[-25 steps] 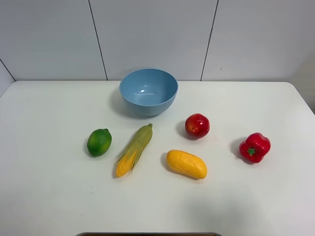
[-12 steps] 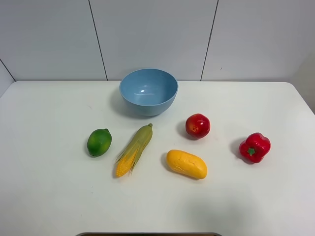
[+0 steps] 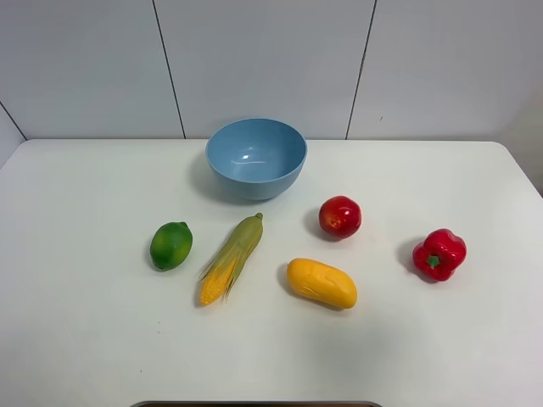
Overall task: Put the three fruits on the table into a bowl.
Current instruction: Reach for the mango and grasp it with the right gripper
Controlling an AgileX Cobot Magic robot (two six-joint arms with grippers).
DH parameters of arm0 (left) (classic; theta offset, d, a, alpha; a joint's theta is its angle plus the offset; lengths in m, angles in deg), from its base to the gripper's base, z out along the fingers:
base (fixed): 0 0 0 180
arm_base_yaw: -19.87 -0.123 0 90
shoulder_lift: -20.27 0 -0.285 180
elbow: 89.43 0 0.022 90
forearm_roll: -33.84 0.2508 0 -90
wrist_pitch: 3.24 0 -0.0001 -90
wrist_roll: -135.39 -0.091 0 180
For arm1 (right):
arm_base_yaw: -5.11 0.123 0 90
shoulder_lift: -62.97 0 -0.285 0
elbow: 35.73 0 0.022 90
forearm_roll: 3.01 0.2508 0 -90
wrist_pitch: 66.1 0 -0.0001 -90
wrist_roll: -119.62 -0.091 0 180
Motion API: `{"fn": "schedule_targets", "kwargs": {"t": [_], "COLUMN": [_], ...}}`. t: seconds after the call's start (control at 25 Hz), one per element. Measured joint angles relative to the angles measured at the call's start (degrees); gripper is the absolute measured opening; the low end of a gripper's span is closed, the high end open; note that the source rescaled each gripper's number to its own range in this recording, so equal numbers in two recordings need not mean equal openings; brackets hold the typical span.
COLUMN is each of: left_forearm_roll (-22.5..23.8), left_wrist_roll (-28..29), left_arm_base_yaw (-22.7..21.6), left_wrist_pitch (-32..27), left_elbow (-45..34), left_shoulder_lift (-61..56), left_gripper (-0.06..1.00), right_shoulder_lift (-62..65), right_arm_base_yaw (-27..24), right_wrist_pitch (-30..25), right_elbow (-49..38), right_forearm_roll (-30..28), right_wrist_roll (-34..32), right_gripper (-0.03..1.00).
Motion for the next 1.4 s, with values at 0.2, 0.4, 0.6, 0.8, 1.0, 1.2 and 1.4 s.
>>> {"fn": "schedule_targets", "kwargs": {"t": [0.2,0.4,0.6,0.8,1.0,1.2,1.4], "left_forearm_roll": [0.0,0.0,0.0,0.0,0.0,0.0,0.0], "left_wrist_roll": [0.0,0.0,0.0,0.0,0.0,0.0,0.0], "left_arm_base_yaw": [0.0,0.0,0.0,0.0,0.0,0.0,0.0], "left_wrist_pitch": [0.0,0.0,0.0,0.0,0.0,0.0,0.0], "left_elbow": [0.0,0.0,0.0,0.0,0.0,0.0,0.0], "left_shoulder_lift": [0.0,0.0,0.0,0.0,0.0,0.0,0.0], "left_gripper": [1.0,1.0,1.0,1.0,1.0,1.0,1.0], "right_shoulder_lift": [-12.52,-25.9,-38.9,-52.11,-60.73,-65.12,-68.97], "right_arm_base_yaw": [2.04,8.84,17.06,22.76,28.42,33.96,38.58], "right_wrist_pitch": [0.01,0.01,-0.2,-4.29,-4.69,-5.41,-5.41], "right_elbow": [8.95,16.43,24.31,32.87,36.24,36.41,36.41], "right_forearm_roll": [-0.04,-0.62,-4.96,-7.29,-7.69,-7.69,-8.24], "right_wrist_roll": [3.81,6.01,8.87,14.47,22.0,26.75,27.77], "right_gripper": [1.0,1.0,1.0,1.0,1.0,1.0,1.0]}}
